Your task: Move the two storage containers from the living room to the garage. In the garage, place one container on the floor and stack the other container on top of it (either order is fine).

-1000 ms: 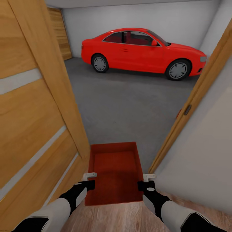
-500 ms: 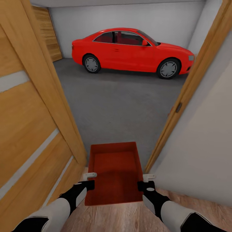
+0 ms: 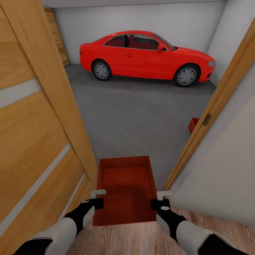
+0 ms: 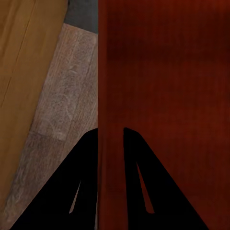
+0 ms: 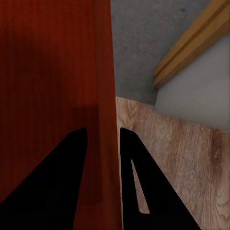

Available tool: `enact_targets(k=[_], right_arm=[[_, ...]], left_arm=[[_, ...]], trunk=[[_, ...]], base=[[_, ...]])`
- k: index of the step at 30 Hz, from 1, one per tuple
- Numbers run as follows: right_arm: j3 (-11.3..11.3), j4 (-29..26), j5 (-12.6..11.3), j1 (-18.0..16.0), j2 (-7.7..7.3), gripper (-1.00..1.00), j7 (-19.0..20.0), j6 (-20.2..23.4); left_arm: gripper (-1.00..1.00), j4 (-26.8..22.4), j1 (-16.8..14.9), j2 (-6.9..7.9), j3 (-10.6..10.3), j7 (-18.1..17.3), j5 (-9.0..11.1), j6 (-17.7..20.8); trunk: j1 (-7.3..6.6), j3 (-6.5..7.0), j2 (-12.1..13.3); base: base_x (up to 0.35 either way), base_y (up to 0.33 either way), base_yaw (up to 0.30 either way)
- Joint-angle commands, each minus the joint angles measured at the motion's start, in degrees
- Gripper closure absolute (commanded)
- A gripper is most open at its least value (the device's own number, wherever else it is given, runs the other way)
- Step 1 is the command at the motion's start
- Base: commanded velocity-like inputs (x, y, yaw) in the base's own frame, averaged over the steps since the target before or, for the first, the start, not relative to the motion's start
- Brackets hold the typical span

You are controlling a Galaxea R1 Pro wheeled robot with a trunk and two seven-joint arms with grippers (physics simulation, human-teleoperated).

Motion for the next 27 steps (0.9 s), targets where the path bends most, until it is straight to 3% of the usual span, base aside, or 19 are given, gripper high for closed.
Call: enact_targets(k=[1,20,27], right_arm=[[-2.21,-0.16,0.0,-0.09,-0.67,1.0,-0.1,-0.14],[-2.18,-0.16,-0.01,-0.09,-0.67,1.0,-0.09,-0.14],[-2.19,-0.16,-0.01,-0.09,-0.67,1.0,-0.09,-0.14]], left_arm=[[1.0,0.02,0.07,0.0,-3.29,0.32,1.34,0.36],[1.0,0.02,0.07,0.02,-3.29,0.33,1.34,0.35],[1.0,0.02,0.07,0.02,-3.29,0.32,1.34,0.49]], trunk=[[0.0,-0.03,-0.03],[0.0,0.29,-0.03],[0.0,0.29,-0.03]], base=[[0.001,0.003,-0.076],[0.0,0.005,-0.156],[0.0,0.244,-0.006]])
